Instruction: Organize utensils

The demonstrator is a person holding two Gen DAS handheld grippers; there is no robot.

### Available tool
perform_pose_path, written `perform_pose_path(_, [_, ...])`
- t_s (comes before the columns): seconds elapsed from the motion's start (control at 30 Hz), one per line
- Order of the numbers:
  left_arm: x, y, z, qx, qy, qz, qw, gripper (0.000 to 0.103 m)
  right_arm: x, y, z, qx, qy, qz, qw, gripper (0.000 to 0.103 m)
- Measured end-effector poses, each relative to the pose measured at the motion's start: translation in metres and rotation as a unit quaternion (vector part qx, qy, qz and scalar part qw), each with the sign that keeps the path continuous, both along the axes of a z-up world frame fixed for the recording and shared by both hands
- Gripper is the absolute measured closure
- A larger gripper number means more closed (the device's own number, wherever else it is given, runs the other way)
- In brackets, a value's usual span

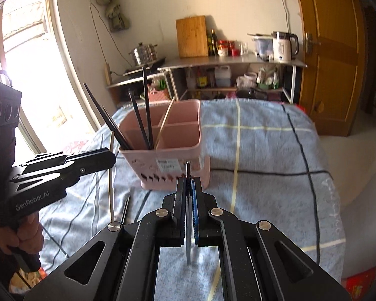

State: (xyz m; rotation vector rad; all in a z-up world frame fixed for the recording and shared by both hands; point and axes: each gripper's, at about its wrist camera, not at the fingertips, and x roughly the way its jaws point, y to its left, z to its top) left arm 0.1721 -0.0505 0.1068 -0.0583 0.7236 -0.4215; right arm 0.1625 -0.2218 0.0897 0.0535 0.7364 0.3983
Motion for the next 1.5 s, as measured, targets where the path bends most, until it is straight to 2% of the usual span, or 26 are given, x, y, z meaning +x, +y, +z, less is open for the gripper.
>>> perform_pose_path(0.37, [-0.002,0.007,-0.008,-0.009,-0.006,0.001,0.9999,0.098,-0.009,-0.003,-0.003,-0.003,-0.004,-0.004,1.0,0.099])
perform_pose_path(0.73, [0.006,0.003,-0.045,-0.001,-0.018,-0.002,0.9998,0.098,-0.013,-0.002,-0.002,-0.005,-0.003,-0.003,1.0,0.099])
perform_pose_path(1.1, [-0.037,0.014,-0.026,-0.007,-0.039,-0.013,0.9991,0.098,-0.019,-0.005,-0.001,-0.007,-0.006,-0.001,1.0,0.099])
perform_pose_path(1.5, [-0.094,0.034,-0.008,-0.008,-0.025,-0.001,0.9997,0.098,-0.036,-0.005,0.0,-0.01,-0.004,-0.005,1.0,0.099])
